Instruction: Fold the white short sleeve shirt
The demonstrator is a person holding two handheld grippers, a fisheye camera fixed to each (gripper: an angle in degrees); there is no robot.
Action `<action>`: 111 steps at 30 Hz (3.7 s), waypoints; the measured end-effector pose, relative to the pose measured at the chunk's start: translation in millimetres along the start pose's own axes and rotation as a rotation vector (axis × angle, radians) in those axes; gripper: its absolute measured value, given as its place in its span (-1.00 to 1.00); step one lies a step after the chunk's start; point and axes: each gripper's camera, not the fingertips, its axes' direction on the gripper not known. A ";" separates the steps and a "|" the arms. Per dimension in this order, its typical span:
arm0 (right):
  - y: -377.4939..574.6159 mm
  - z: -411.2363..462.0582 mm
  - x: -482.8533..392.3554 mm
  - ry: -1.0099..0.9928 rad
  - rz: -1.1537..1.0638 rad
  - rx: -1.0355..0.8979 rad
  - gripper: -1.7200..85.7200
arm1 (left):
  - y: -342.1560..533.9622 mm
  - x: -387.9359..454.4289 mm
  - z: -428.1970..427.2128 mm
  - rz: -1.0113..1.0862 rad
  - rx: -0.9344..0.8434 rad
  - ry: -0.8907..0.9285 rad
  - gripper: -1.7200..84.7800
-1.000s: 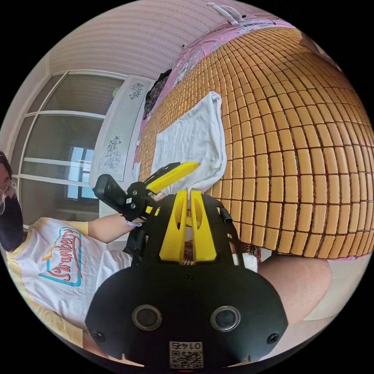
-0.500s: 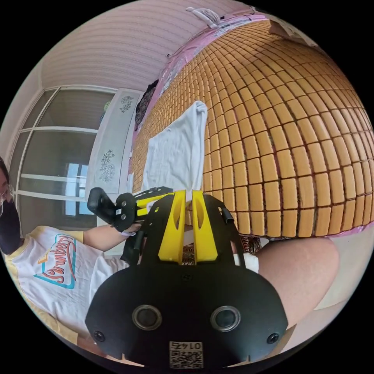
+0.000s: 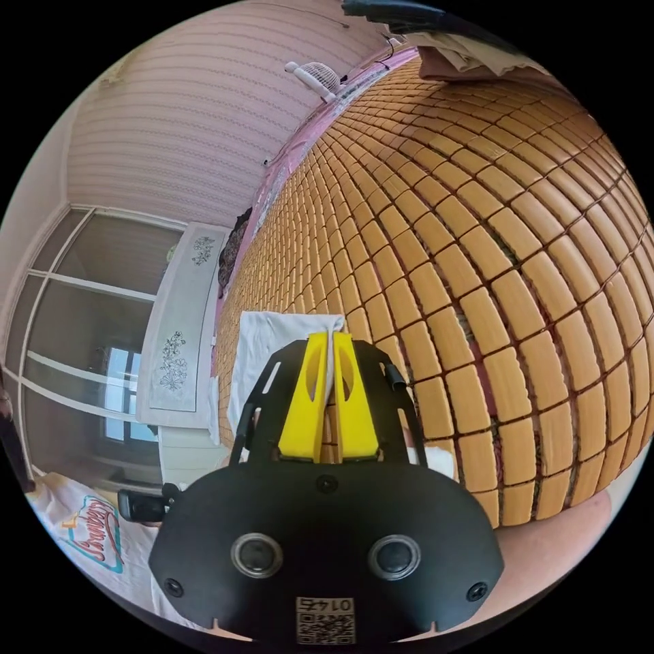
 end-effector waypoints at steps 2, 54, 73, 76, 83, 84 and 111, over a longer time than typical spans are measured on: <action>3.5 -22.8 -4.6 0.004 -0.023 0.013 -0.94 | -16.5 5.7 -25.5 -0.006 0.099 0.055 -0.98; -22.0 173.7 -253.0 0.504 -0.770 -0.294 -0.90 | 8.9 -163.9 -188.0 -0.708 0.014 -0.236 -0.96; 81.2 104.1 -406.7 -0.151 -1.010 -0.081 -0.93 | 101.1 -39.6 -437.8 -0.832 0.325 -0.661 -0.98; 97.4 144.9 -456.3 -0.263 -1.078 -0.128 -0.93 | 143.2 -33.6 -473.0 -0.939 0.398 -0.748 -0.97; 129.6 281.4 -611.4 -0.377 -1.249 -0.329 -0.91 | 234.5 -92.6 -555.9 -1.250 0.372 -1.004 -0.94; 134.0 319.4 -644.0 -0.341 -1.238 -0.405 -0.91 | 246.9 -104.0 -561.3 -1.289 0.392 -0.999 -0.92; 229.5 -95.3 -237.2 0.693 -0.533 -0.081 -0.97 | -25.6 -63.4 -102.5 -0.461 0.380 -0.050 -0.98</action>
